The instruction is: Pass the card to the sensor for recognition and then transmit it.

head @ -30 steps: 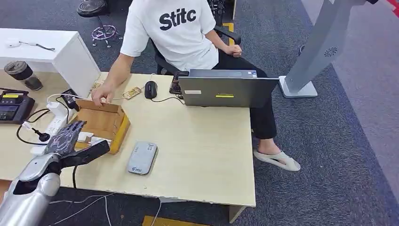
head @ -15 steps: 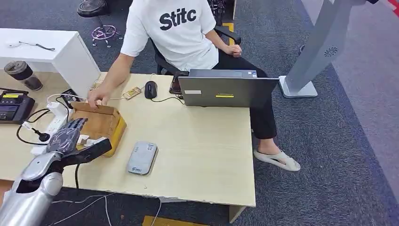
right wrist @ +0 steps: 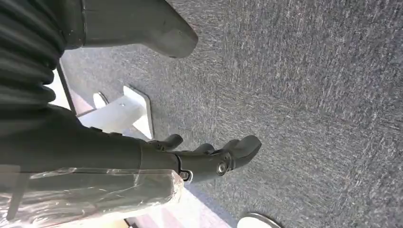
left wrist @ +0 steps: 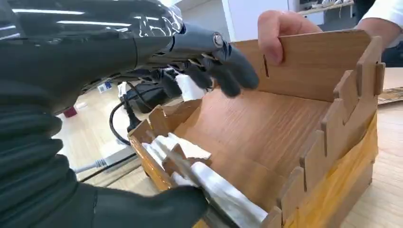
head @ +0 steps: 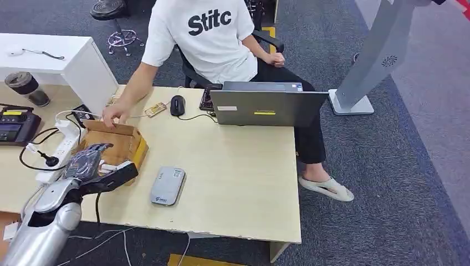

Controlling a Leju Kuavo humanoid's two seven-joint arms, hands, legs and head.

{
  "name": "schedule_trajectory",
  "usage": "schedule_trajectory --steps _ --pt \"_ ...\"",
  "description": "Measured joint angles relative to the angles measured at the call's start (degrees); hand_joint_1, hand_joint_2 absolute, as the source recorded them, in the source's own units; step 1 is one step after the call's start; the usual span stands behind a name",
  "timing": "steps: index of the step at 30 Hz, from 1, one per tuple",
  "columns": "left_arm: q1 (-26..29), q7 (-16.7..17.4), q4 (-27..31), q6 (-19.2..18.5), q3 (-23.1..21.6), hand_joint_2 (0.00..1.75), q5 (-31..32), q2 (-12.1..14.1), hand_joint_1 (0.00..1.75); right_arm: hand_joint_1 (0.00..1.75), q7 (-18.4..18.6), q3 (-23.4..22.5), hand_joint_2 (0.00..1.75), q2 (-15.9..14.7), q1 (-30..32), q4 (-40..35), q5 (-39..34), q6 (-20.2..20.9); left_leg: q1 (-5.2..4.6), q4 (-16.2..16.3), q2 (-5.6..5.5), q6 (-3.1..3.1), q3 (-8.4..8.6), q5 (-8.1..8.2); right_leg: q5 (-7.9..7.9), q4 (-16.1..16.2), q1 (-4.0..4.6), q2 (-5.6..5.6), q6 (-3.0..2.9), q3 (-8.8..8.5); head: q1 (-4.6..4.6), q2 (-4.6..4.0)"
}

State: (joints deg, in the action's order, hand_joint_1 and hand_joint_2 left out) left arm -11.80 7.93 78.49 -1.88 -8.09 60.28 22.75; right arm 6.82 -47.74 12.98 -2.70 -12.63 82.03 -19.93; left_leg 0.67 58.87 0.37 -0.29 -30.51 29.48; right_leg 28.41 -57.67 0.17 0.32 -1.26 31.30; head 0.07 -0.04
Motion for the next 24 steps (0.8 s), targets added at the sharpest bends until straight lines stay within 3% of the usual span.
schedule_trajectory --steps 1,2,3,4,6,20,24 --pt "0.0 -0.1 0.0 0.0 0.0 1.75 -0.1 0.0 0.79 0.0 0.0 0.0 1.75 0.0 0.0 0.0 0.2 0.0 0.0 0.0 0.0 0.0 0.0 0.0 0.0 0.0 0.0 0.0 0.0 0.0 -0.02 0.0" --pt "0.0 -0.1 0.0 0.0 0.0 1.75 -0.1 0.0 0.96 0.0 0.1 0.0 1.75 0.0 0.0 0.0 0.4 0.0 0.0 0.0 0.0 0.0 0.0 0.0 0.0 0.0 0.0 0.0 0.0 0.0 -0.02 0.0" --pt "0.0 -0.1 0.0 0.0 0.0 1.75 -0.2 0.0 1.26 0.0 0.1 0.0 1.75 0.0 0.0 0.0 0.4 0.0 0.0 0.0 0.0 0.0 0.0 0.0 0.0 0.0 0.0 0.0 0.0 0.0 -0.02 0.0" --pt "0.0 -0.1 0.0 -0.1 0.0 1.75 -0.4 0.0 1.34 0.0 0.1 0.0 1.75 0.0 0.0 0.0 0.4 0.0 0.0 0.0 -0.01 0.0 0.0 0.0 0.0 0.0 0.0 -0.01 0.0 0.0 -0.02 0.0" --pt "0.0 -0.1 0.0 -0.5 0.0 1.75 -0.8 0.1 1.27 0.0 0.2 0.0 1.75 0.0 0.0 0.0 0.4 0.0 0.0 0.0 0.0 0.0 -0.01 0.0 0.0 0.0 0.0 -0.01 0.0 0.0 -0.02 0.0" --pt "0.1 -0.1 0.0 -2.4 0.0 1.75 -1.9 1.7 1.31 0.0 0.1 0.0 1.75 0.0 0.0 0.0 0.4 0.3 0.0 0.0 0.0 0.0 -0.01 0.0 0.0 0.0 0.0 0.0 0.0 0.0 -0.02 0.0" --pt "0.1 -0.1 0.0 -2.4 0.0 1.75 -1.9 1.7 1.5 0.0 0.1 0.0 1.75 0.0 0.0 0.0 0.4 0.3 0.0 0.0 0.0 0.0 -0.01 0.0 0.0 0.0 0.0 -0.01 0.0 0.0 -0.02 0.0"
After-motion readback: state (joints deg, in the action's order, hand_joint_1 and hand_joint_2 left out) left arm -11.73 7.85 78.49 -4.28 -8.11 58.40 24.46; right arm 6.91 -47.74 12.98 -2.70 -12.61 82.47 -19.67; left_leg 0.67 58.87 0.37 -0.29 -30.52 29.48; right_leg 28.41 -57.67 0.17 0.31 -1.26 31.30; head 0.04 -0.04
